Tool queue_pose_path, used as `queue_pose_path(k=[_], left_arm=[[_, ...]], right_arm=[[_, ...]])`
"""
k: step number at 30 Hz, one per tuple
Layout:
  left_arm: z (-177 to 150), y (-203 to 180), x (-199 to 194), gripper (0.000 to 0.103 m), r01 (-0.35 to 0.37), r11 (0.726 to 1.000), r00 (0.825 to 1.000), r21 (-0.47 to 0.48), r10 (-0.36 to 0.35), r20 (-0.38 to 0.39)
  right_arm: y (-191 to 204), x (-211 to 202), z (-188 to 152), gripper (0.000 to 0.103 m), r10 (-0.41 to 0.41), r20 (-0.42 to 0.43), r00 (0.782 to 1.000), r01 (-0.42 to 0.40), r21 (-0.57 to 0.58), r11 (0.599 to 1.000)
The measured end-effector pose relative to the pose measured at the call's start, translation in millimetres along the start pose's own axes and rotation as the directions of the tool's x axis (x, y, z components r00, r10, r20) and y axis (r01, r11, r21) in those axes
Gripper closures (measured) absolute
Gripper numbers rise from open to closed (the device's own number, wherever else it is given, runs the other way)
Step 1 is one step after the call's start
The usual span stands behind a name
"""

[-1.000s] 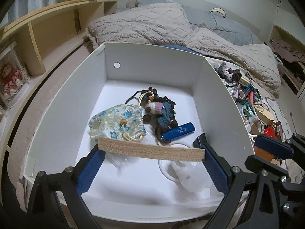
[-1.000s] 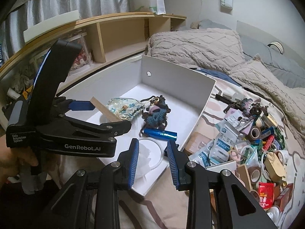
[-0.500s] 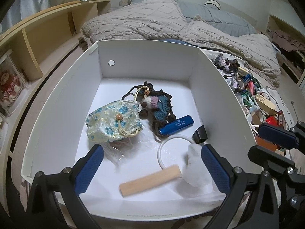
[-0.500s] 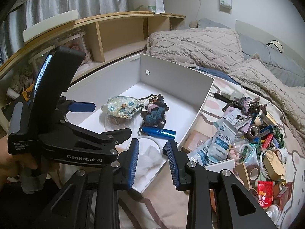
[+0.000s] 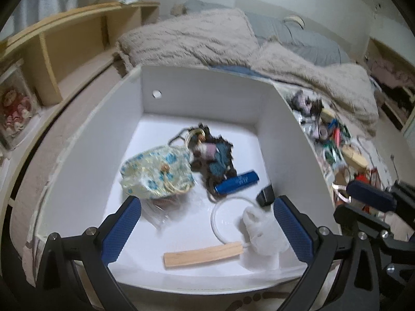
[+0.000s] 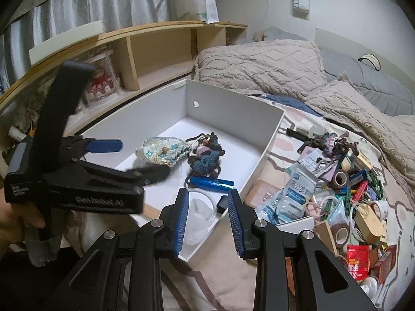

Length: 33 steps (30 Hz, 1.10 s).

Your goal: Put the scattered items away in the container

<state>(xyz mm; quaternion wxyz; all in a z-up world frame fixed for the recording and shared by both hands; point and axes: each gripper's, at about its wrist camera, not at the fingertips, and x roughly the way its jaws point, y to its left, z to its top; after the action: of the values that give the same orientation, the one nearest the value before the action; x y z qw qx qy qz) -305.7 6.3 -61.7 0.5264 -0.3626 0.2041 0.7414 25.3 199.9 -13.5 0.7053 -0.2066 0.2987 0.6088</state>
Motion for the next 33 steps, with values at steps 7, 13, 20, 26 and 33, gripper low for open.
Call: queue_pose_path(k=[7, 13, 20, 26, 33], left_arm=[[10, -3, -26, 0.0, -0.025, 1.0, 0.996, -0.008, 0.026, 0.083], [8, -19, -50, 0.0, -0.021, 0.998, 0.99, 0.054, 0.014, 0.137], [5, -45, -76, 0.0, -0.027, 0.993, 0.983, 0.119, 0.004, 0.186], [-2, -67, -95, 0.0, -0.018, 0.985, 0.974, 0.171, -0.021, 0.224], [-12, -87, -116, 0.0, -0.006, 0.976, 0.963, 0.216, -0.052, 0.263]], right_arm=[[-14, -11, 2, 0.072, -0.024, 0.028, 0.999, 0.023, 0.038, 0.999], [-32, -26, 3, 0.065, -0.07, 0.061, 0.996, 0.065, 0.077, 0.995], [-46, -53, 4, 0.037, -0.132, 0.126, 0.983, 0.119, 0.106, 0.987], [-57, -76, 0, 0.01, -0.184, 0.151, 0.971, 0.17, 0.103, 0.98], [-64, -97, -10, 0.0, -0.239, 0.151, 0.959, 0.225, 0.105, 0.969]])
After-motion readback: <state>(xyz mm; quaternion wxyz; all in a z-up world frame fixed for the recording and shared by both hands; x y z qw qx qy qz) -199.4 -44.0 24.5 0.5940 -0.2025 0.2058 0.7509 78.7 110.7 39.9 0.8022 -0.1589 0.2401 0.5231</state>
